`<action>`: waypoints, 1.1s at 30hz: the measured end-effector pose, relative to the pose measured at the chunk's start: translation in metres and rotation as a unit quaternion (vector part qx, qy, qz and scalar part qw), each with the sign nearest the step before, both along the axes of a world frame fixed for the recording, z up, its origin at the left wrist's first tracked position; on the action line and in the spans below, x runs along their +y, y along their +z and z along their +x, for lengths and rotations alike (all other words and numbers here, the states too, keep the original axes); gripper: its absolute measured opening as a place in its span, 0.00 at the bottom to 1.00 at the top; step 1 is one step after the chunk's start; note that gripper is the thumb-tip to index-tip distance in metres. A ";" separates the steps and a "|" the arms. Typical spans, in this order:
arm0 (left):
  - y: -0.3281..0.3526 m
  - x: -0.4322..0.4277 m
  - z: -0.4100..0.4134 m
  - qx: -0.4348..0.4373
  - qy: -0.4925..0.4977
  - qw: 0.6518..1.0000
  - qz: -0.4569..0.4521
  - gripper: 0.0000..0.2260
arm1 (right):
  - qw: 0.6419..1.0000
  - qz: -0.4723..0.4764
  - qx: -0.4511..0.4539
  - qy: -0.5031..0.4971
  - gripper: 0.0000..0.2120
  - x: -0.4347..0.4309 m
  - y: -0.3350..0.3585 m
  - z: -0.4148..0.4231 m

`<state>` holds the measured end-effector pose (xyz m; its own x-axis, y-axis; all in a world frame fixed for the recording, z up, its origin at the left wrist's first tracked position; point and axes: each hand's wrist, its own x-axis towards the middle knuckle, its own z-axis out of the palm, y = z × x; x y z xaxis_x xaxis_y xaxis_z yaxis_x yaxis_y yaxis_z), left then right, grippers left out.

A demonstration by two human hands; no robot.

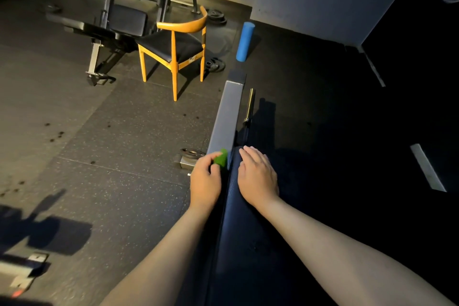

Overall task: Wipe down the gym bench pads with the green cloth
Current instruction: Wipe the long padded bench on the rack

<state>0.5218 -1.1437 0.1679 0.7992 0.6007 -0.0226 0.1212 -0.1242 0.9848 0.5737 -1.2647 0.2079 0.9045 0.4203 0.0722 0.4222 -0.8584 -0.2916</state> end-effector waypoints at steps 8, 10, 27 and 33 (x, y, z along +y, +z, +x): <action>0.001 -0.011 0.045 0.002 -0.073 0.995 -0.074 0.15 | 0.999 0.038 0.012 -0.010 0.23 -0.004 -0.005 0.004; -0.001 -0.009 0.037 0.010 -0.062 0.996 -0.059 0.14 | 0.999 0.048 0.012 -0.013 0.23 -0.004 -0.005 0.004; 0.008 -0.019 -0.033 0.031 -0.021 0.999 0.020 0.12 | 0.998 0.000 -0.057 0.014 0.18 -0.007 -0.002 -0.007; 0.027 -0.021 0.020 0.017 -0.044 0.999 0.003 0.17 | 0.997 0.045 -0.056 0.001 0.17 -0.005 -0.006 -0.001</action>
<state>0.5419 -1.1649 0.1945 0.8478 0.5283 -0.0475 0.1433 -0.1420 0.9794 0.5723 -1.2699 0.2019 0.8877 0.4097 0.2099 0.4583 -0.8294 -0.3195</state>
